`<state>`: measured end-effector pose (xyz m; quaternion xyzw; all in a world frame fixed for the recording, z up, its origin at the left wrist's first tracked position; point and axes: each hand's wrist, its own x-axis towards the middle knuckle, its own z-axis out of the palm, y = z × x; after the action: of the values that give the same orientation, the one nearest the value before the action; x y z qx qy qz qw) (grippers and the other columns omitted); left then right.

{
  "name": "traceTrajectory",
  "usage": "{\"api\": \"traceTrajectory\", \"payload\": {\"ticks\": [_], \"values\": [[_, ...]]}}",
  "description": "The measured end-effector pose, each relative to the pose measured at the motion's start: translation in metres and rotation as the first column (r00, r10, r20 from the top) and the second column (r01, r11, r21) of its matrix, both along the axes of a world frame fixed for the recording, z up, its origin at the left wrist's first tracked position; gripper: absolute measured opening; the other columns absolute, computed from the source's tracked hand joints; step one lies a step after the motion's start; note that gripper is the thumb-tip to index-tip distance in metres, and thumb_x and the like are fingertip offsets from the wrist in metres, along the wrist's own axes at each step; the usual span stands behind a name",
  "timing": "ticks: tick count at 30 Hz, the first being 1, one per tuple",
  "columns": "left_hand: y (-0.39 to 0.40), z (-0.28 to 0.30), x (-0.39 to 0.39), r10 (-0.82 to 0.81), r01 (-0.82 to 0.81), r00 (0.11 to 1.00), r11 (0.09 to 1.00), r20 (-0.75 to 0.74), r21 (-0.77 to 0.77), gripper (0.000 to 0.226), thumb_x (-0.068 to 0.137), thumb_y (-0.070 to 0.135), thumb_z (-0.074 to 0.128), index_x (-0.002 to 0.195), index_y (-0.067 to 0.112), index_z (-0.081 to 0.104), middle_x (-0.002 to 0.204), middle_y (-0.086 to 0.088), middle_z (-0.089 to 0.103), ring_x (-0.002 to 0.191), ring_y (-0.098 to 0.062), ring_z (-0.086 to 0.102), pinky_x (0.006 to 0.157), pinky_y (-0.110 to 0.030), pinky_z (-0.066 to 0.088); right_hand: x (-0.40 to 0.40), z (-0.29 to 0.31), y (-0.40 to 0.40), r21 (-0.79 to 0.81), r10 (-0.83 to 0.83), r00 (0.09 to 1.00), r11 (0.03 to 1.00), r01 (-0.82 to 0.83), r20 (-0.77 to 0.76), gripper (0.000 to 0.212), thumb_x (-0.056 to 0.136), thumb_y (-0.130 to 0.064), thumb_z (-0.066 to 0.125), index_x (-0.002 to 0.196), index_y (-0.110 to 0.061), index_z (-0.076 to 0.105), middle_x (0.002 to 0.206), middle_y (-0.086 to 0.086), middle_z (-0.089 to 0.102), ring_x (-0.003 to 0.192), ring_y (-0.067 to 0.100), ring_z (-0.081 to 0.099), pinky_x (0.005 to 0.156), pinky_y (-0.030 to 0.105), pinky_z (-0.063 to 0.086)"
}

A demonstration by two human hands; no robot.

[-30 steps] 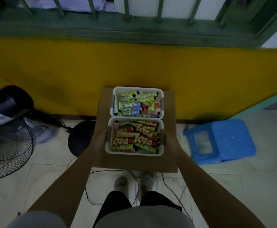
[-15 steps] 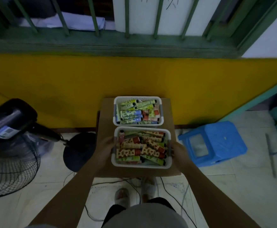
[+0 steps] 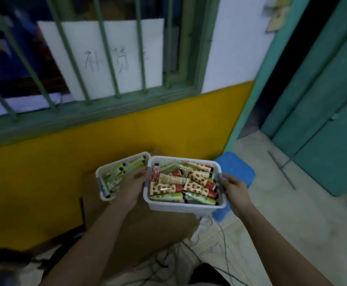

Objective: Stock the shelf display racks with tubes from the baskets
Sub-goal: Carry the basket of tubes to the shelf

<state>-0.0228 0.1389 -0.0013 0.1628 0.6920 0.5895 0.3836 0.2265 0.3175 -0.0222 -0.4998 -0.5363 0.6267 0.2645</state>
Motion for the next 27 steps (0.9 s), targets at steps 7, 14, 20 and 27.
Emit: {"api": "traceTrajectory", "payload": {"ticks": [7,14,20,27], "values": [[0.116,0.052,0.068,-0.135,0.137,0.988,0.99,-0.08,0.02,0.016,0.093,0.02,0.065,0.108,0.018,0.07,0.096,0.0,0.073,0.086,-0.022,0.071,0.077,-0.045,0.058,0.09,0.056,0.065,0.055,-0.279,0.952,0.956,0.287,-0.123,0.026,0.095,-0.011,0.062,0.12,-0.005,0.067,0.1,0.012,0.075,0.081,0.02,0.073,0.063,0.031,0.058],[0.265,0.088,0.178,-0.302,0.308,0.946,0.951,-0.122,0.036,0.028,0.09,0.006,0.066,0.117,0.0,0.065,0.097,-0.009,0.072,0.09,-0.024,0.07,0.073,-0.036,0.057,0.221,0.09,0.159,0.052,-0.415,0.901,0.904,0.423,-0.127,0.026,0.095,-0.008,0.059,0.12,-0.002,0.066,0.105,0.018,0.072,0.097,0.033,0.07,0.089,0.048,0.056],[0.411,0.106,0.311,-0.427,0.432,0.901,0.899,-0.071,0.077,0.033,0.086,0.002,0.067,0.119,-0.002,0.064,0.1,-0.015,0.073,0.087,-0.025,0.072,0.066,-0.033,0.059,0.368,0.117,0.253,0.069,-0.511,0.845,0.848,0.526,-0.156,0.019,0.095,-0.002,0.055,0.098,-0.01,0.073,0.083,0.007,0.077,0.077,0.023,0.074,0.063,0.035,0.061],[0.546,0.169,0.47,-0.597,0.591,0.802,0.791,-0.01,0.158,0.029,0.081,-0.007,0.07,0.109,-0.007,0.066,0.083,-0.015,0.075,0.072,-0.022,0.074,0.056,-0.027,0.058,0.524,0.187,0.325,0.114,-0.659,0.727,0.721,0.684,-0.193,0.028,0.093,0.006,0.049,0.087,-0.011,0.07,0.07,0.008,0.074,0.062,0.022,0.071,0.056,0.035,0.06]]}}
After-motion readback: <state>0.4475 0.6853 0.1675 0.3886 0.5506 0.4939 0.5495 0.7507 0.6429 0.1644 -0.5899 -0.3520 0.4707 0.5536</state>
